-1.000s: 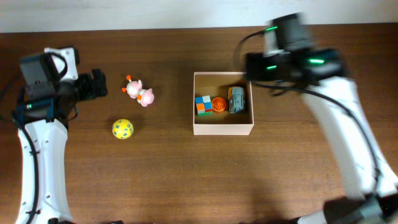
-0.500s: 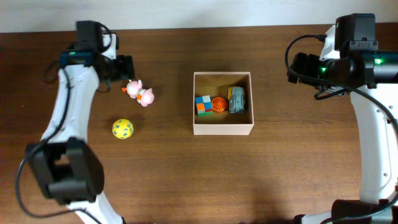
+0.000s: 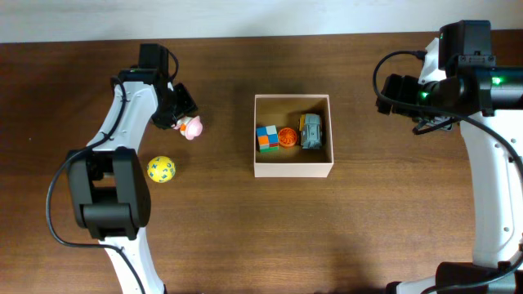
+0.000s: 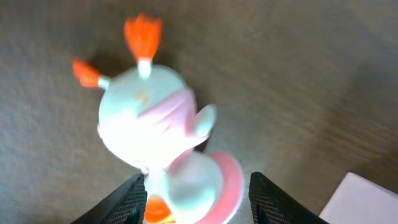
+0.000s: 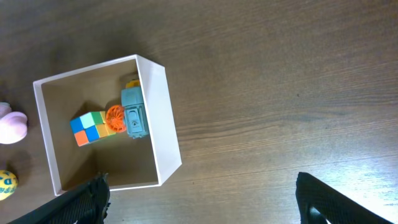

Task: Pack container
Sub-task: 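Lower left gripper onto the white-pink duck and grasp it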

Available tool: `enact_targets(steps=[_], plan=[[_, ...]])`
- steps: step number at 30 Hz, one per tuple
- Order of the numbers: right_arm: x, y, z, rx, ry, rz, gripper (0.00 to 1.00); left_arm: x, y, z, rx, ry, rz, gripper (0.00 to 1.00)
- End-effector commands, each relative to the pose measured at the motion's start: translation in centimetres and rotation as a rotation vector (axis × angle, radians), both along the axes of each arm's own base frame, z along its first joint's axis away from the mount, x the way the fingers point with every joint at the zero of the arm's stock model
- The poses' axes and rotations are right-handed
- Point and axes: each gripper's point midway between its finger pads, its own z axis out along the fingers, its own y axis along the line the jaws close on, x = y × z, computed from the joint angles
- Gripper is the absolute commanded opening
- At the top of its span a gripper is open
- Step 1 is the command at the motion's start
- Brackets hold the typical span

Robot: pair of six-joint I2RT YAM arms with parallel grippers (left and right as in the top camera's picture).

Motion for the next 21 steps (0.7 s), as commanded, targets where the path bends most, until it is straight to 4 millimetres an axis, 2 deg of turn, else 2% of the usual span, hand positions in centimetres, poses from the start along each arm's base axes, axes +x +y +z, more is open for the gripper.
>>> enact_targets(steps=[1,5,11,13,16,18,21], plan=[[-0.1,0.0,-0.2,-0.002,0.006,0.007,0.89,0.0,0.0,-0.3,-0.013,0.027,0.071,0.56],[-0.1,0.0,-0.2,-0.001,0.006,0.007,0.87,-0.4,0.5,-1.1,0.015,0.055,0.086,0.56],[-0.1,0.0,-0.2,-0.001,0.007,0.007,0.85,-0.9,0.0,-3.8,0.014,0.116,0.083,0.55],[-0.1,0.0,-0.2,-0.001,0.007,0.007,0.84,-1.2,-0.3,-4.7,0.016,0.137,0.075,0.48],[-0.1,0.0,-0.2,-0.001,0.007,0.007,0.82,-1.1,-0.8,-5.1,0.019,0.133,0.029,0.26],[-0.1,0.0,-0.2,-0.002,0.007,0.007,0.83,-0.7,-0.9,-4.7,0.025,0.111,-0.011,0.16],[-0.1,0.0,-0.2,-0.004,0.006,0.012,0.83,0.4,-0.9,-3.3,0.042,0.072,-0.092,0.09]])
